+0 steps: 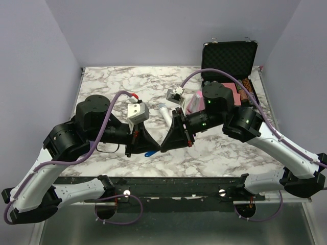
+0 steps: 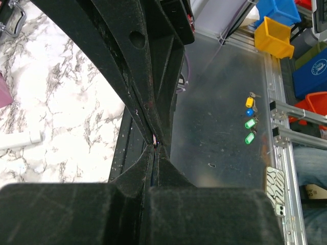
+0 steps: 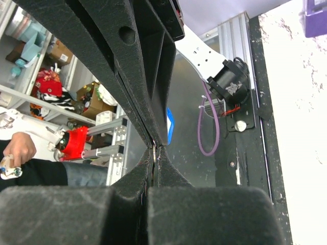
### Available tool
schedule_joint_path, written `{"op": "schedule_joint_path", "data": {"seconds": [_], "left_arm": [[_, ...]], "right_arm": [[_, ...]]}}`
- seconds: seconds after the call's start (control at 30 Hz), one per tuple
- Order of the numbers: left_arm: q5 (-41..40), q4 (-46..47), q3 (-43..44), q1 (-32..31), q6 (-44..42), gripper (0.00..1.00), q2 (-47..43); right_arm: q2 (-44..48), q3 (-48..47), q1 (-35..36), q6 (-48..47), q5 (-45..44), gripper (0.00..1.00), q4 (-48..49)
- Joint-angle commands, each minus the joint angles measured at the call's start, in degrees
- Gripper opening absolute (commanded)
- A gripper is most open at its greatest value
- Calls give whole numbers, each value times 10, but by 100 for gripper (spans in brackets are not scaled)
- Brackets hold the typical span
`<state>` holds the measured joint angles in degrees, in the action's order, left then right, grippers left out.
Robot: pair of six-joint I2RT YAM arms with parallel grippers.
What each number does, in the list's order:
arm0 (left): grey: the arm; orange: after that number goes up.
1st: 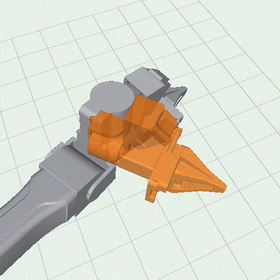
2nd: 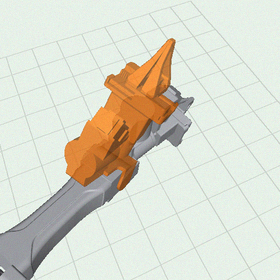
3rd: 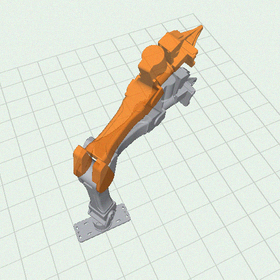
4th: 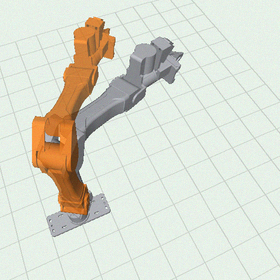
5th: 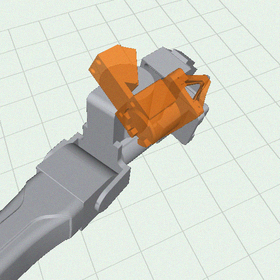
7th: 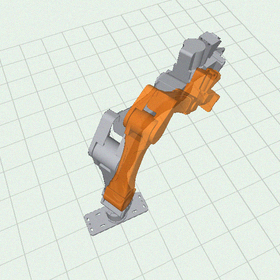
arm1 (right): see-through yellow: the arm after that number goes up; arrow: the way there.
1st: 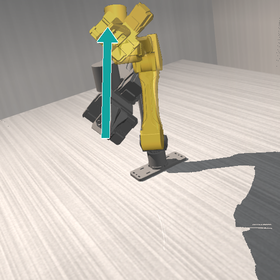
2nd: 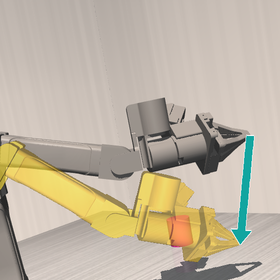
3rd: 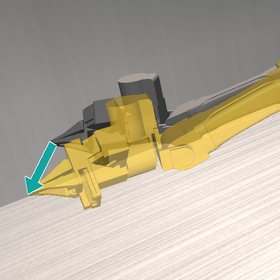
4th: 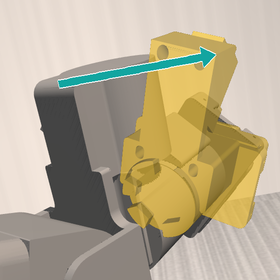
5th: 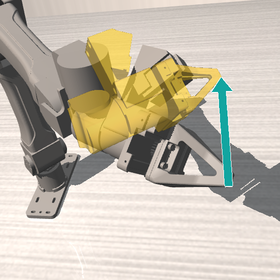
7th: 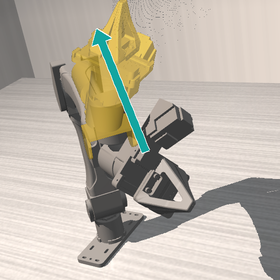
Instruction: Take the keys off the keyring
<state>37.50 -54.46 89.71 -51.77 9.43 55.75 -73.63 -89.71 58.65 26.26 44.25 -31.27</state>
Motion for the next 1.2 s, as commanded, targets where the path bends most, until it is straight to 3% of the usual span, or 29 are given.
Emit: {"op": "schedule_joint_path", "data": {"seconds": [0.0, 0.77, 1.17], "left_arm": [[6, -43, -51, -11, -19, 0, 36], [-8, -48, -91, -11, -26, 0, 31], [-12, -14, -90, -11, -2, 0, 23]], "right_arm": [[-6, -58, 1, -7, -65, 1, 120], [-3, -140, 1, -50, -95, 1, 47], [10, -104, 1, -24, -80, 1, 102]]}}
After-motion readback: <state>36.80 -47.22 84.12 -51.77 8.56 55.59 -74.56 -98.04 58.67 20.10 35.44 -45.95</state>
